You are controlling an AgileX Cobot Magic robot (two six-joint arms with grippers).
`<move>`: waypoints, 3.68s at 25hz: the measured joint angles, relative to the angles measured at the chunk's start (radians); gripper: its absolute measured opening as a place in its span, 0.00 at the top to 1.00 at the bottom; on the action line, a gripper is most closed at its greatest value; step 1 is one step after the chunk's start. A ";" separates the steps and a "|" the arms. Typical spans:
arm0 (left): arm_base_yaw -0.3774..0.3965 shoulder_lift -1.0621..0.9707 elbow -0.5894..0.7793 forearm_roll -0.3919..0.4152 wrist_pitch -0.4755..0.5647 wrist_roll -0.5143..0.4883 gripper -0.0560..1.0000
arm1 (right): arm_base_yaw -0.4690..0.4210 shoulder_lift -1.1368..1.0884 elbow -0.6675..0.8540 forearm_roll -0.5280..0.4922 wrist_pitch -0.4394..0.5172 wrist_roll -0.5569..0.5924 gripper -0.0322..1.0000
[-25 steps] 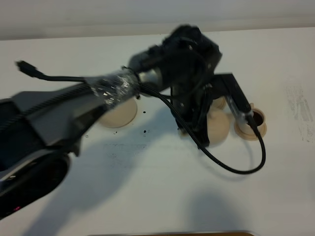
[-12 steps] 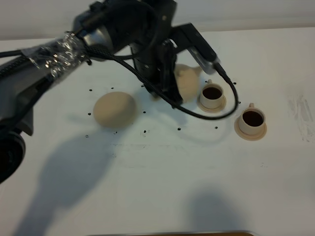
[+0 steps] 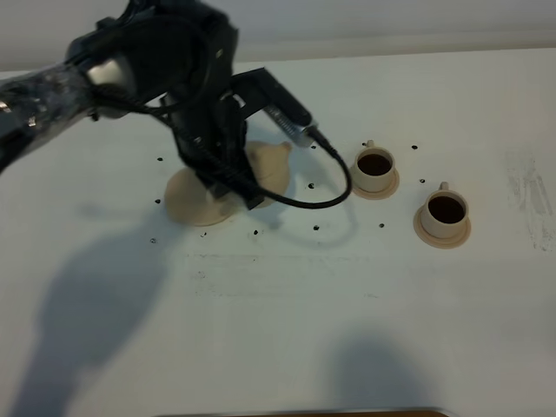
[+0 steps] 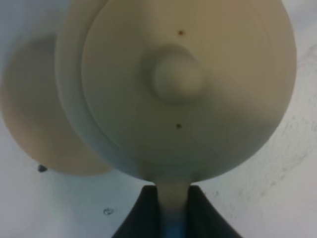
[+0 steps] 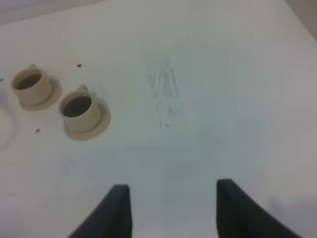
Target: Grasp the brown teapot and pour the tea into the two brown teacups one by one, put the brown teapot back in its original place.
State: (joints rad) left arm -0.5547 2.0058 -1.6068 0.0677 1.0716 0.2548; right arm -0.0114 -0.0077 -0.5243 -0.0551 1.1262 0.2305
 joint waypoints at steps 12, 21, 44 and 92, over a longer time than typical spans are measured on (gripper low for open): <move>0.134 -0.071 0.211 -0.027 -0.135 -0.031 0.87 | 0.000 0.000 0.000 0.000 0.000 0.000 0.57; 0.183 -0.071 0.213 -0.026 -0.154 -0.030 0.87 | 0.000 0.000 0.000 0.000 0.000 0.000 0.57; 0.209 -0.012 0.213 -0.006 -0.237 -0.034 0.87 | 0.000 0.000 0.000 0.000 0.000 0.000 0.57; 0.783 -0.416 0.225 0.067 -0.113 -0.173 0.62 | 0.000 0.000 0.000 0.000 0.000 0.000 0.57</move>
State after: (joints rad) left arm 0.2286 1.5897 -1.3823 0.1347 0.9583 0.0818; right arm -0.0114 -0.0077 -0.5243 -0.0551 1.1262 0.2305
